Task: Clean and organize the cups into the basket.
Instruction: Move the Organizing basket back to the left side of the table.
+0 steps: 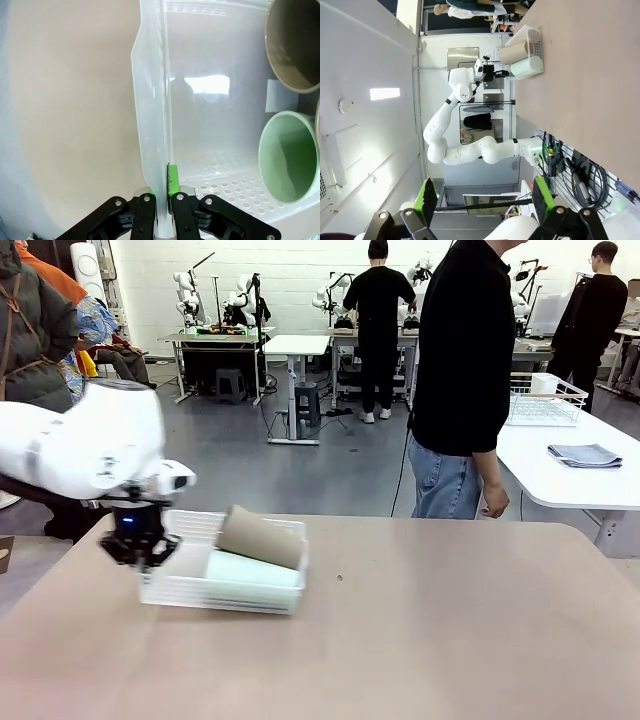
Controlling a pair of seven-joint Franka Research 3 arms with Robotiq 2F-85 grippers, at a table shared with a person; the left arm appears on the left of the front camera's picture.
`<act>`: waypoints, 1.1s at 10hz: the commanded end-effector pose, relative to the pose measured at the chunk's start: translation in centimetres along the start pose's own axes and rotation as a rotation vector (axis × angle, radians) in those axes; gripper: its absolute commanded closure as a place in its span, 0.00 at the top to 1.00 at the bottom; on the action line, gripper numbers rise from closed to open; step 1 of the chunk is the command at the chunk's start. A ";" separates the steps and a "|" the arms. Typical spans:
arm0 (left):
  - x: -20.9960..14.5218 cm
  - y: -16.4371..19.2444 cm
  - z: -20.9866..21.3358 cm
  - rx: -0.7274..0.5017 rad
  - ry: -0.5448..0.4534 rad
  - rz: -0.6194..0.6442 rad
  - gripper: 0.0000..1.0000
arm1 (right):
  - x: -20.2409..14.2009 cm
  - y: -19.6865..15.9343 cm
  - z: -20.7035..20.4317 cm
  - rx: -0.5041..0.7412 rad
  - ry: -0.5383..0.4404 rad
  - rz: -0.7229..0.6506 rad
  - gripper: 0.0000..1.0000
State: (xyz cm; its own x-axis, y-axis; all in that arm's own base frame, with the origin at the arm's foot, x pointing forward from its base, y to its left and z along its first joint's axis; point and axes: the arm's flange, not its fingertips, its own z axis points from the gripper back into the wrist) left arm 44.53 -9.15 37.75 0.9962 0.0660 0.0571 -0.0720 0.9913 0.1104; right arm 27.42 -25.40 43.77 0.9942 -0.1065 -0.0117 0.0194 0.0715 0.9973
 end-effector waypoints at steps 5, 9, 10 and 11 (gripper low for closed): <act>-0.5 13.8 -0.6 0.052 0.074 -0.004 0.05 | -0.2 0.0 -0.1 0.012 0.003 0.011 1.00; -1.2 13.3 -0.9 0.032 0.064 0.007 0.05 | -0.2 0.0 -0.1 0.012 0.003 0.011 1.00; -1.2 13.3 -0.9 0.032 0.064 0.007 0.05 | -0.2 0.0 -0.1 0.012 0.003 0.011 1.00; -1.2 13.3 -0.9 0.032 0.064 0.007 0.05 | -0.2 0.0 -0.1 0.012 0.003 0.011 1.00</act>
State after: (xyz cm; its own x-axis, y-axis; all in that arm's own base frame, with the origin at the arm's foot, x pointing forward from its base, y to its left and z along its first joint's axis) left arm 42.54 4.42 38.15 0.9967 0.0810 -0.0098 -0.0788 0.9871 0.1397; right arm 27.41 -25.40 43.79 0.9942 -0.1066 -0.0113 0.0190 0.0713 0.9973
